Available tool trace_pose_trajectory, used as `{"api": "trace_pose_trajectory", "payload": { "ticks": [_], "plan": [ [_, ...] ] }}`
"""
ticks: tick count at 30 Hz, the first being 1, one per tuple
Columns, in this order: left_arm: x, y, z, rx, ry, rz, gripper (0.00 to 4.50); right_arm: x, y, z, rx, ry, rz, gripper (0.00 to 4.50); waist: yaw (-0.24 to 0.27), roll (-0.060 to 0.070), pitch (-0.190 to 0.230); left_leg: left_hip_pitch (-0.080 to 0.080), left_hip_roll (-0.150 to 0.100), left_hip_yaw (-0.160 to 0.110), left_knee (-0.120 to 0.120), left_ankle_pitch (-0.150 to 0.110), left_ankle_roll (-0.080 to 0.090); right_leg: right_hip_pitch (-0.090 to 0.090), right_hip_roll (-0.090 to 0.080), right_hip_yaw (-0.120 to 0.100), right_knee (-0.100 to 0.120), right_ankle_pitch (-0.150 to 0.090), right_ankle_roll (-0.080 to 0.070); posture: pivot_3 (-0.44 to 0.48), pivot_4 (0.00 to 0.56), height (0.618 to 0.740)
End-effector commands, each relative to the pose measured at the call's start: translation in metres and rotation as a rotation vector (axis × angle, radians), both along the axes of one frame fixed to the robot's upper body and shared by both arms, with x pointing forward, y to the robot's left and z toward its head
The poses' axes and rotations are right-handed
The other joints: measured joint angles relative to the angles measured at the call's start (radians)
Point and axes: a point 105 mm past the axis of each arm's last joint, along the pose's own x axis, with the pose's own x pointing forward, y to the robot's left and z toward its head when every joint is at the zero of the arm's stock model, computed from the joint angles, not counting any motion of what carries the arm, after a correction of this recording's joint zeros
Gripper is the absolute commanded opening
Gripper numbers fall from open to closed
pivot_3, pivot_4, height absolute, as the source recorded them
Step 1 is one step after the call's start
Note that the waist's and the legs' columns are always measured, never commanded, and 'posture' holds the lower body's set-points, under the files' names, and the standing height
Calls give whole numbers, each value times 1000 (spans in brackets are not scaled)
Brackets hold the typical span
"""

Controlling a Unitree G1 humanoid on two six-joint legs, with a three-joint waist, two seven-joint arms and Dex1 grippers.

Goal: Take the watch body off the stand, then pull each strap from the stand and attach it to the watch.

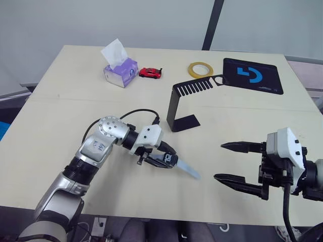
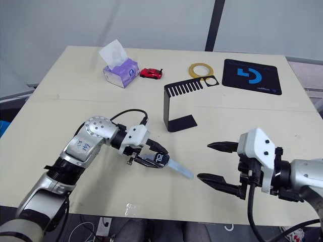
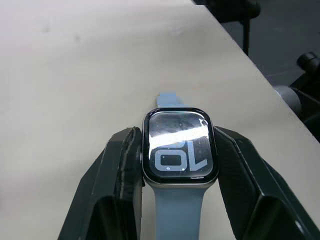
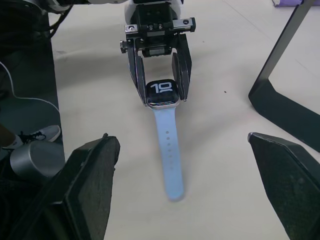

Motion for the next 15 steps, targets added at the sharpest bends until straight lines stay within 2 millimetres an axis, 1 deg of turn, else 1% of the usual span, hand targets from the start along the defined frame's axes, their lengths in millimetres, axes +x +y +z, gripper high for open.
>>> {"api": "trace_pose_trajectory", "payload": {
  "ticks": [1,4,7,9,13,15],
  "plan": [
    [-6,-6,-11,48,20,128,1698,-5,9,-10,-53,-53,-2,4407,0,0,0,0,0,0,0,0,0,0,0,1,0,0,0,0,150,738],
    [-15,-9,-22,86,40,156,1698,-6,12,-19,-53,-41,-10,4407,0,0,0,0,0,0,0,0,0,0,0,2,0,0,0,0,150,738],
    [-18,-6,-39,148,40,201,1698,-9,14,-27,-68,-28,-4,4407,0,0,0,0,0,0,0,0,0,0,0,3,0,0,0,0,150,738],
    [-18,-9,-47,162,38,221,1698,-7,13,-30,-75,-28,-8,4407,-2,0,0,0,0,0,0,0,0,0,1,3,0,0,0,0,150,738],
    [-13,-17,-56,166,31,282,1698,-1,6,-35,-117,-36,-32,4407,2,0,0,1,0,0,0,0,0,1,1,4,0,0,0,0,150,738],
    [-16,-21,-58,155,65,298,1698,0,2,-38,-134,-35,-36,4407,6,0,0,1,-1,-1,0,0,0,1,1,4,-1,0,0,0,150,738]
  ]
}}
